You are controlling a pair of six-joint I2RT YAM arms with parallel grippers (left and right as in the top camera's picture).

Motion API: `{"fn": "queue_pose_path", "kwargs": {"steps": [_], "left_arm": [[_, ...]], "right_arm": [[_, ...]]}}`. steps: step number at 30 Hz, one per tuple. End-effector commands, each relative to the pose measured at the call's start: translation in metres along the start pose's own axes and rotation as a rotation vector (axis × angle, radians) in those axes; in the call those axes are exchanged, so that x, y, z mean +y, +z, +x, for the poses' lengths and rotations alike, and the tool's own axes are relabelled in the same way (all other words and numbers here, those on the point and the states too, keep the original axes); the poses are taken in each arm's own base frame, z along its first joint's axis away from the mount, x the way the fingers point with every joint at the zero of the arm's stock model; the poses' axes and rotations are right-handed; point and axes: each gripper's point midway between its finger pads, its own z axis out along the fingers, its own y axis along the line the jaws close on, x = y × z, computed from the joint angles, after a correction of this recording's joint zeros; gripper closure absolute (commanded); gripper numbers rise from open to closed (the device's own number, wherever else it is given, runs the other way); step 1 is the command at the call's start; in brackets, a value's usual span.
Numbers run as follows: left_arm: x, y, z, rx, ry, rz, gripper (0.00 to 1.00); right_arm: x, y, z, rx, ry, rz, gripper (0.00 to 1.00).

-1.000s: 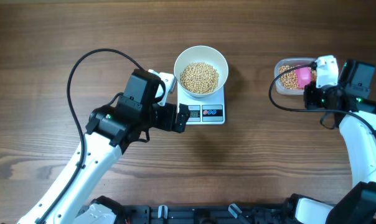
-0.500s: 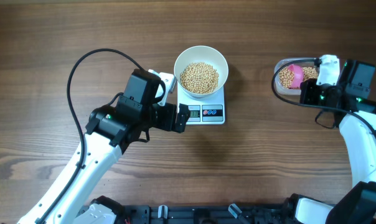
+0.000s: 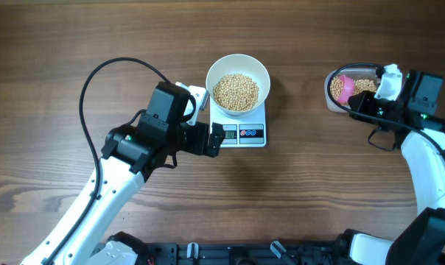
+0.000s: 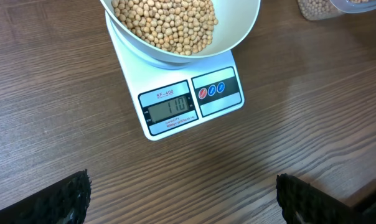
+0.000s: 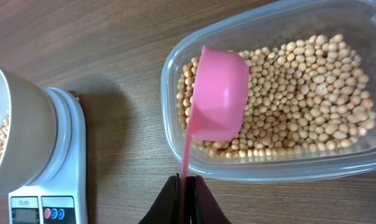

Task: Scoop item into bowl and weigh 150g on scale
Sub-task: 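Dip the pink scoop into the soybeans with the right gripper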

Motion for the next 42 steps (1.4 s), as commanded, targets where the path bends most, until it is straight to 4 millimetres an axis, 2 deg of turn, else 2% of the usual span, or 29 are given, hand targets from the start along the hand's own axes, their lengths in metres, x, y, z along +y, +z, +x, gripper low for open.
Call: {"fn": "queue_pose_path", "kwargs": {"steps": [1, 6, 11, 16, 21, 27, 32, 42], "left_arm": [[-0.003, -0.003, -0.001, -0.01, 0.021, 0.01, 0.0], [-0.003, -0.003, -0.001, -0.01, 0.021, 0.01, 0.0], [-0.003, -0.003, -0.001, -0.01, 0.021, 0.01, 0.0], [-0.003, -0.003, -0.001, -0.01, 0.021, 0.01, 0.0], [-0.003, -0.003, -0.001, -0.01, 0.021, 0.01, 0.0], [-0.003, -0.003, -0.001, -0.01, 0.021, 0.01, 0.0], [-0.003, -0.003, -0.001, -0.01, 0.021, 0.01, 0.0], [-0.003, -0.003, -0.001, -0.01, 0.021, 0.01, 0.0]], "right_arm": [[0.002, 0.004, -0.004, 0.008, 0.072, -0.05, 0.96], [-0.014, -0.003, -0.008, -0.014, 0.156, -0.038, 0.96], [-0.016, -0.012, -0.012, -0.033, 0.198, -0.115, 0.96], [-0.026, -0.017, -0.016, -0.054, 0.219, -0.103, 0.96], [-0.027, -0.024, -0.02, -0.08, 0.149, -0.085, 0.96], [-0.04, -0.033, -0.027, -0.121, 0.115, 0.016, 0.96], [-0.041, -0.035, -0.028, -0.127, 0.031, 0.031, 0.96], [-0.034, -0.035, -0.026, -0.12, 0.07, -0.006, 0.96]]}}
